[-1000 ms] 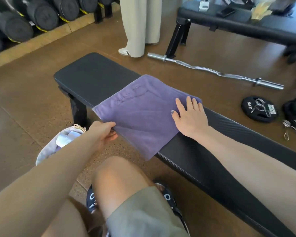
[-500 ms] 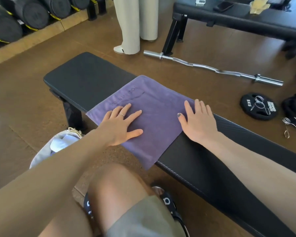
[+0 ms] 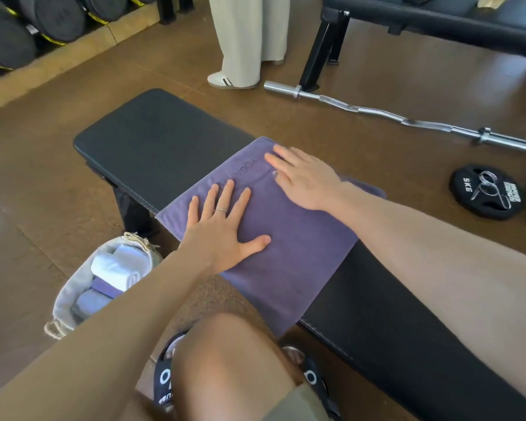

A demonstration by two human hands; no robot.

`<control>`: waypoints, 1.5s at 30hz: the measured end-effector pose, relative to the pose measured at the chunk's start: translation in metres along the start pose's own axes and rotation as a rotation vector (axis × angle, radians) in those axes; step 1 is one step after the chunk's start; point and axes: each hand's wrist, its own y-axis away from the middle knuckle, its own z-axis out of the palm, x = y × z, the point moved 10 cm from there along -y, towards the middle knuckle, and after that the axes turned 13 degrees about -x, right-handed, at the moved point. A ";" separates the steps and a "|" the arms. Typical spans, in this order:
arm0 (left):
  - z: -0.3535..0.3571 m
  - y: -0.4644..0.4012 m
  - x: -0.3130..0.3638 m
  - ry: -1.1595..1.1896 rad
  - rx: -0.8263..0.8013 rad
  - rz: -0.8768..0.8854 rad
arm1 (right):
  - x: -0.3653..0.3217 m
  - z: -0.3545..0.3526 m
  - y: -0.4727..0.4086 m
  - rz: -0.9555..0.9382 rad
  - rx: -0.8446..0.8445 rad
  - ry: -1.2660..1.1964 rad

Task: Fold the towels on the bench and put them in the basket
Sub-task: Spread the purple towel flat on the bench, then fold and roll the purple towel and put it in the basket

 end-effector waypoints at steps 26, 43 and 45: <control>-0.053 -0.009 0.000 0.141 0.090 0.032 | 0.120 0.000 0.086 0.496 -0.291 -0.607; -0.119 -0.118 0.167 -0.290 -0.064 0.590 | 0.114 -0.046 0.097 0.260 0.025 -0.775; -0.127 -0.119 0.155 -0.338 -0.025 0.569 | 0.117 -0.048 0.097 0.255 -0.003 -0.723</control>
